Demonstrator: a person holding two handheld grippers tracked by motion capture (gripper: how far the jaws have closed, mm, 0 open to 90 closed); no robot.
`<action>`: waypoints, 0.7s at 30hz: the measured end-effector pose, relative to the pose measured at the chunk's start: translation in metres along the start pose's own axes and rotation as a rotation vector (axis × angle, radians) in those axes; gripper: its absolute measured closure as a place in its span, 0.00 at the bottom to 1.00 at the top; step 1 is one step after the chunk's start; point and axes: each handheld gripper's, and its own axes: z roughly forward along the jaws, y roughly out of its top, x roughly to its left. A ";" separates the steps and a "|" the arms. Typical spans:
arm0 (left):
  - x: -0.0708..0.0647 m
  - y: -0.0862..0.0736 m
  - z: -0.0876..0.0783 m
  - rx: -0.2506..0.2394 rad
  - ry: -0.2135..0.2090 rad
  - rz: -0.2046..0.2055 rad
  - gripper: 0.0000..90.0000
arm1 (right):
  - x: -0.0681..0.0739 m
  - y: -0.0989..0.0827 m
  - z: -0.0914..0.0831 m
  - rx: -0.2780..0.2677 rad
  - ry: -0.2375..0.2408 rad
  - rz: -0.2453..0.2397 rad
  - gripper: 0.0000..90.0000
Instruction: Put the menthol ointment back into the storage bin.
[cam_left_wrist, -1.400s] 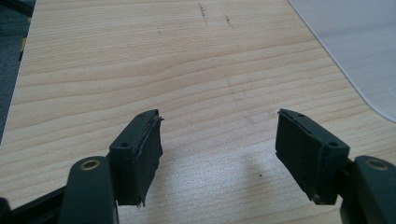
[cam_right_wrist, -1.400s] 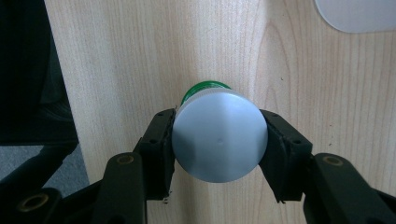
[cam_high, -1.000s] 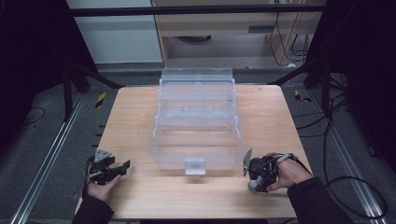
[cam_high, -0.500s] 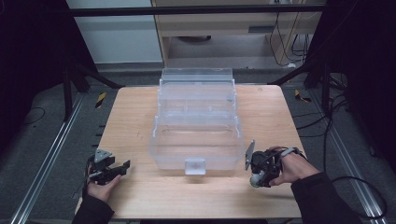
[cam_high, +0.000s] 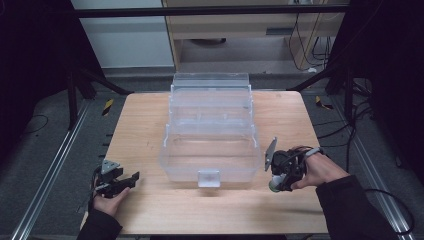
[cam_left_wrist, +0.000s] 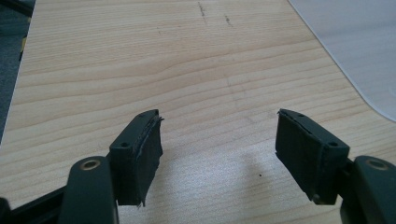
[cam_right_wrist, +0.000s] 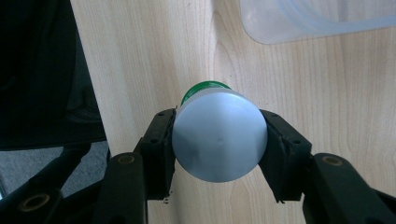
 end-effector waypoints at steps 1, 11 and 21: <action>0.000 0.000 0.000 0.000 0.000 0.000 0.34 | 0.000 0.000 0.000 0.000 0.000 0.000 0.56; 0.000 0.000 0.000 0.000 -0.001 0.001 0.34 | -0.003 0.008 -0.017 -0.013 -0.009 -0.012 0.56; 0.000 0.000 0.000 0.000 -0.001 0.002 0.34 | -0.011 0.020 -0.033 -0.032 -0.027 -0.015 0.56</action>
